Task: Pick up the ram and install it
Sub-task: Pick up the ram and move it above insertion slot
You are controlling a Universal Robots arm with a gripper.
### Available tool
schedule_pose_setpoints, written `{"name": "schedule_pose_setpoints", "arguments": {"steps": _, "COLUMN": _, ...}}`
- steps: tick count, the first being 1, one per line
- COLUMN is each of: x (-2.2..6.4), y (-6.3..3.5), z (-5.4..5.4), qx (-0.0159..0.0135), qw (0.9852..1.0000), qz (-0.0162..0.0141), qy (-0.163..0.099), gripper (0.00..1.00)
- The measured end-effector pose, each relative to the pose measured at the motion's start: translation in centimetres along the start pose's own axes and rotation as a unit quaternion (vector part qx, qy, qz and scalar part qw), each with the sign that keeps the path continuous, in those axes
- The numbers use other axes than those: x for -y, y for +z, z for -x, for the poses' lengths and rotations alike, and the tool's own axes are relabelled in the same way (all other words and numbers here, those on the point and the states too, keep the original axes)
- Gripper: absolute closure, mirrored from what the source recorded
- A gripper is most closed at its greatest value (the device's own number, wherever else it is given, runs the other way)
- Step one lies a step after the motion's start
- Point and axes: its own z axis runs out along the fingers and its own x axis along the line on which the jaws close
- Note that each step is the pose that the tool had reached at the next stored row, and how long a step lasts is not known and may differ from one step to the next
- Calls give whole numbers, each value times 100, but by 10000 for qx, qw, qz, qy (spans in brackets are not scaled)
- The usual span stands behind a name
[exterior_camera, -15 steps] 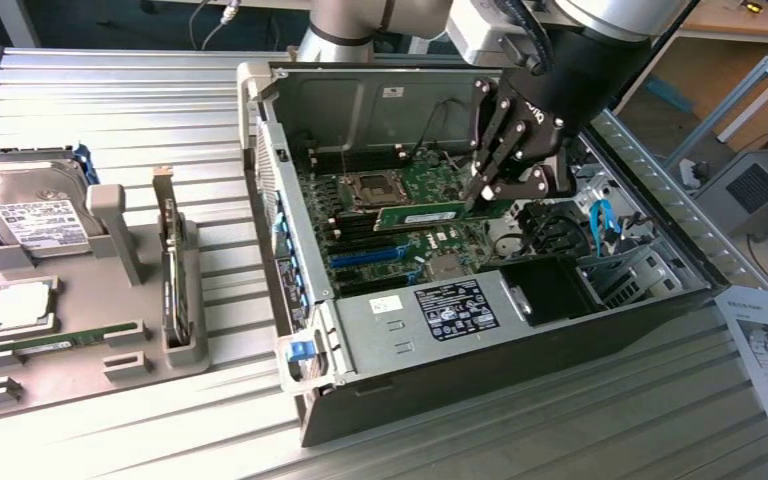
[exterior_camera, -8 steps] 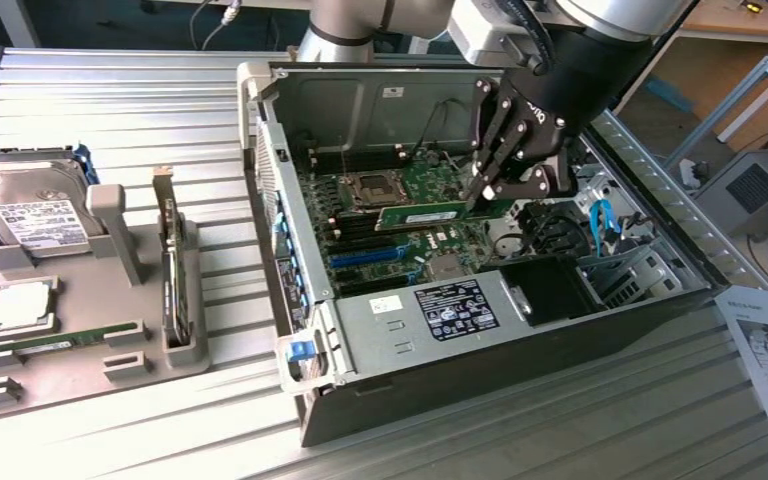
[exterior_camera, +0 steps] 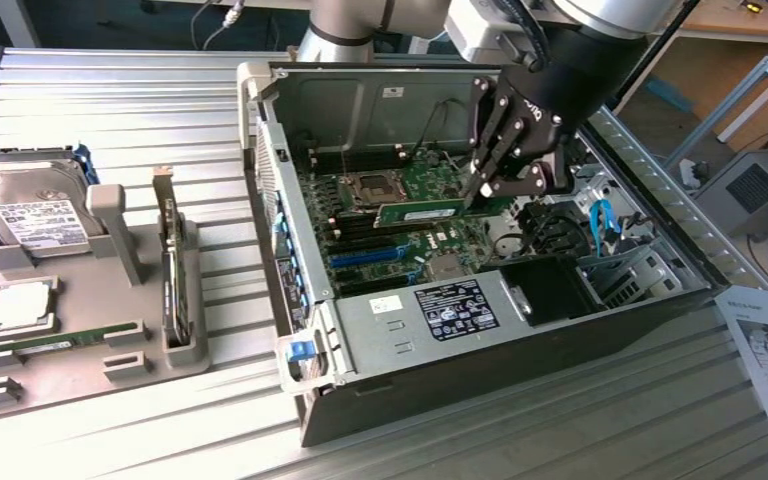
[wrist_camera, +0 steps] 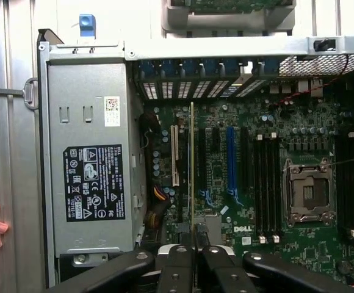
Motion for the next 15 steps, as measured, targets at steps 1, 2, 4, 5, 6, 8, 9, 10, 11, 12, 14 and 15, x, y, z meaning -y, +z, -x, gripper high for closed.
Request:
{"name": "schedule_pose_setpoints", "arguments": {"steps": 1, "x": 1, "y": 1, "z": 14, "qx": 0, "qw": 10000, "qz": 0, "qy": 0, "gripper": 88}}
{"name": "schedule_pose_setpoints", "arguments": {"steps": 2, "x": 1, "y": 3, "z": 28, "qx": 0, "qw": 10000, "qz": 0, "qy": 0, "gripper": 88}}
{"name": "schedule_pose_setpoints", "arguments": {"steps": 4, "x": 2, "y": 5, "z": 44, "qx": 1, "qw": 10000, "qz": 0, "qy": 0, "gripper": 88}}
{"name": "schedule_pose_setpoints", "arguments": {"steps": 5, "x": 3, "y": 7, "z": 57, "qx": 1, "qw": 10000, "qz": 0, "qy": 0, "gripper": 88}}
{"name": "schedule_pose_setpoints", "arguments": {"steps": 6, "x": 3, "y": 8, "z": 67, "qx": 1, "qw": 10000, "qz": 0, "qy": 0, "gripper": 88}}
{"name": "schedule_pose_setpoints", "arguments": {"steps": 8, "x": 5, "y": 12, "z": 90, "qx": 5, "qw": 10000, "qz": 0, "qy": 0, "gripper": 88}}
{"name": "schedule_pose_setpoints", "arguments": {"steps": 9, "x": 5, "y": 14, "z": 103, "qx": 7, "qw": 10000, "qz": 0, "qy": 0, "gripper": 88}}
{"name": "schedule_pose_setpoints", "arguments": {"steps": 10, "x": 6, "y": 16, "z": 112, "qx": 10, "qw": 10000, "qz": 0, "qy": 0, "gripper": 88}}
{"name": "schedule_pose_setpoints", "arguments": {"steps": 11, "x": 7, "y": 17, "z": 120, "qx": 10, "qw": 10000, "qz": 0, "qy": 0, "gripper": 88}}
{"name": "schedule_pose_setpoints", "arguments": {"steps": 12, "x": 8, "y": 18, "z": 130, "qx": 9, "qw": 10000, "qz": 0, "qy": 0, "gripper": 88}}
{"name": "schedule_pose_setpoints", "arguments": {"steps": 14, "x": 8, "y": 20, "z": 152, "qx": 9, "qw": 10000, "qz": 0, "qy": 0, "gripper": 88}}
{"name": "schedule_pose_setpoints", "arguments": {"steps": 15, "x": 9, "y": 21, "z": 164, "qx": 9, "qw": 10000, "qz": 0, "qy": 0, "gripper": 88}}
